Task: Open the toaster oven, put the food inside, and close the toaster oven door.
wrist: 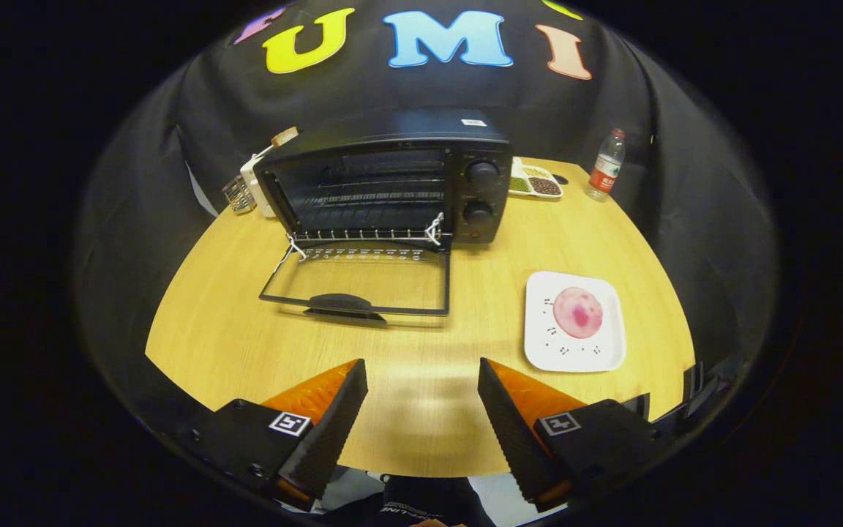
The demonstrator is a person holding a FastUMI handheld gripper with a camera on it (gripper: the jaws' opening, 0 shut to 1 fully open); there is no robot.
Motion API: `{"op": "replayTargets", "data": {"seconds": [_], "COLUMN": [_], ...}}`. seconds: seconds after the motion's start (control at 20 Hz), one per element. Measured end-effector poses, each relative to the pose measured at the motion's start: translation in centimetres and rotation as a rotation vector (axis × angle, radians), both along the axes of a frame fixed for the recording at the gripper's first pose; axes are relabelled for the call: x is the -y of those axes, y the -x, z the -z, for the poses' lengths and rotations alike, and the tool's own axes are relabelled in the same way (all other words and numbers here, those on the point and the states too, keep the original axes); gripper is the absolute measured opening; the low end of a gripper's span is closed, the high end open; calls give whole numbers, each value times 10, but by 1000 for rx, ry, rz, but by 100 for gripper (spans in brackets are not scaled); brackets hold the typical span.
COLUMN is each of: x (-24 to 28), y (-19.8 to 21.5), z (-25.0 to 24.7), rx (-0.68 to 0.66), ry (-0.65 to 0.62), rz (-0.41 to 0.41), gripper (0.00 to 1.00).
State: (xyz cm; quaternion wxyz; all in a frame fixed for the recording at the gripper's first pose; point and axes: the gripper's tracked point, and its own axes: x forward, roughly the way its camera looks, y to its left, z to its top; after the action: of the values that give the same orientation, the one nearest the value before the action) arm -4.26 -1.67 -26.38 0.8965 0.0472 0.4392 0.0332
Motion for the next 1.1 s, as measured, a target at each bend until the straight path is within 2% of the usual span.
{"op": "replayTargets", "data": {"seconds": [0.35, 0.6, 0.85, 1.1], "x": [67, 121, 182, 222], "y": [10, -10, -32, -42], "z": [14, 17, 34, 66], "rx": [-68, -65, -101, -177], "ry": [-51, -35, -72, -96], "rz": [62, -5, 5, 25], "gripper": [97, 98, 97, 98]}}
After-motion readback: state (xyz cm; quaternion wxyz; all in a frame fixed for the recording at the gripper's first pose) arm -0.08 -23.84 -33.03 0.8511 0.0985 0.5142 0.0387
